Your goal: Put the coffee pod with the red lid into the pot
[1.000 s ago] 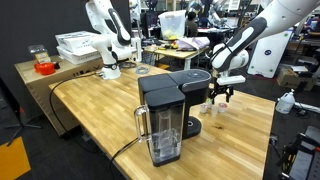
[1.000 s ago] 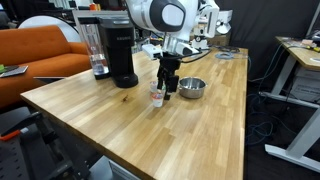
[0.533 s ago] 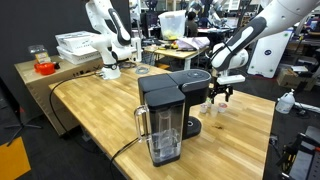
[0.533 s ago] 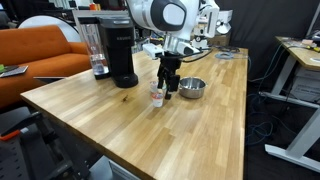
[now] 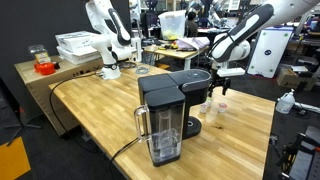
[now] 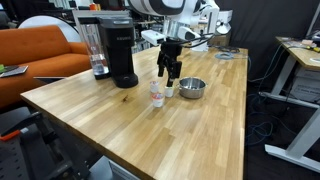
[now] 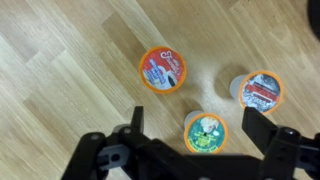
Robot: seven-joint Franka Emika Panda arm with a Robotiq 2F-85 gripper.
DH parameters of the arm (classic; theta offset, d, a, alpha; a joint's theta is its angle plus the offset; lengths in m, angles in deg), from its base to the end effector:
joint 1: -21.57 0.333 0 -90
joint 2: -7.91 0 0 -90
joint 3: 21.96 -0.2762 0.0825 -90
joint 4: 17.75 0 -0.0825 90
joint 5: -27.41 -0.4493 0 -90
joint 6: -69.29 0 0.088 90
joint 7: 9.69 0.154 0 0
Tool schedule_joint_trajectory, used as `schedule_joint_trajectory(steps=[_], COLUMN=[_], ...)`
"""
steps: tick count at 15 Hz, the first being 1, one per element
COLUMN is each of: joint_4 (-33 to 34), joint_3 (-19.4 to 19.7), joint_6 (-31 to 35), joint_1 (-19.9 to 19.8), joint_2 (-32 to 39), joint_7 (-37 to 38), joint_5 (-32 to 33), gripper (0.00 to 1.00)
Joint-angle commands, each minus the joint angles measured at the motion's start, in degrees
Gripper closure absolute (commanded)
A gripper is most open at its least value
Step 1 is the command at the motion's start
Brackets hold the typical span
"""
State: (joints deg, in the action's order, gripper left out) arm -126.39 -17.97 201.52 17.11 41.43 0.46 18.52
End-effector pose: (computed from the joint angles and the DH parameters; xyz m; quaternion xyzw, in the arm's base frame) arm 0.6170 -0.0869 0.0476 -0.9729 0.2127 0.0853 0.0318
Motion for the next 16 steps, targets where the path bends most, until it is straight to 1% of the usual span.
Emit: schedule_joint_trajectory(steps=[1,4,10,16], joint_4=[-4.1,-5.9,-7.1,-5.6], joint_3=[-1.3,-1.1,-0.8,-0.8], joint_6=[0.8,0.7,0.3,-0.8], joint_1=[-1.1,-0.9,-1.5,-2.0], joint_2=[-1.7,-1.4,-0.9,1.4], joint_7=[-3.1,-3.9,-4.9,-4.8], joint_5=[-1.7,-1.3,-1.2,-1.2], gripper=[0.00,0.00,0.00,0.00])
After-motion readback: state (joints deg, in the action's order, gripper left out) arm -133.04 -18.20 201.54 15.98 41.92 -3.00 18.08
